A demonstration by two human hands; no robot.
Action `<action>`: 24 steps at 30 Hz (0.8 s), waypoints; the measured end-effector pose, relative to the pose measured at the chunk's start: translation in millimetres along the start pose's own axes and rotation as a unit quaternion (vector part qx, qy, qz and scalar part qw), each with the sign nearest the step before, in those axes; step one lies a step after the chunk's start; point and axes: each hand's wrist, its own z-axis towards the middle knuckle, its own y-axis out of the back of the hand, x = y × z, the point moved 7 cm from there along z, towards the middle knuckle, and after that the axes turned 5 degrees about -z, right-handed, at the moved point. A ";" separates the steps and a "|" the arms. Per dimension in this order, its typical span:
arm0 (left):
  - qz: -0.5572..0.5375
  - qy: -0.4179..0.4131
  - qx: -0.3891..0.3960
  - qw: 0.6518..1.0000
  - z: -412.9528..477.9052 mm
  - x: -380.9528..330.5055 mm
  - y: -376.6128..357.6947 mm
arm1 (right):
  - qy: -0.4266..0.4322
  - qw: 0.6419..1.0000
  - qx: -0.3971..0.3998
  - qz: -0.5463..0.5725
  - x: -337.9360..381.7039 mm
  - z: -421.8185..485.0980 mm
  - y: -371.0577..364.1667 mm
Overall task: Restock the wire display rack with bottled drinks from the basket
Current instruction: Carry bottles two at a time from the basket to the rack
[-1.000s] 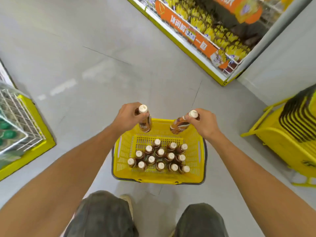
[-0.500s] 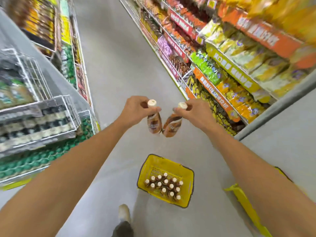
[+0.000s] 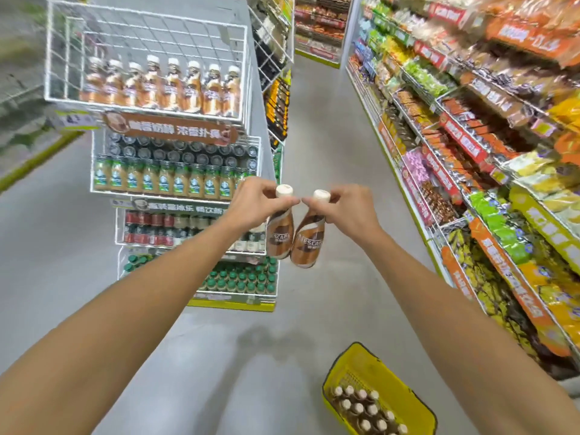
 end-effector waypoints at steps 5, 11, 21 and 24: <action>0.051 0.024 -0.054 0.997 -8.1 46.8 139.7 | 0.053 0.998 0.023 0.016 115.7 48.0 -80.3; 0.089 0.052 -0.147 0.984 -17.1 96.0 275.5 | 0.127 0.989 0.065 0.048 238.1 97.6 -148.0; 0.107 0.024 -0.212 0.971 91.8 141.9 422.4 | 0.203 0.972 0.088 0.082 353.0 253.6 -218.9; 0.131 0.031 -0.210 0.968 150.3 146.2 456.6 | 0.195 0.974 0.059 0.096 370.4 322.3 -223.1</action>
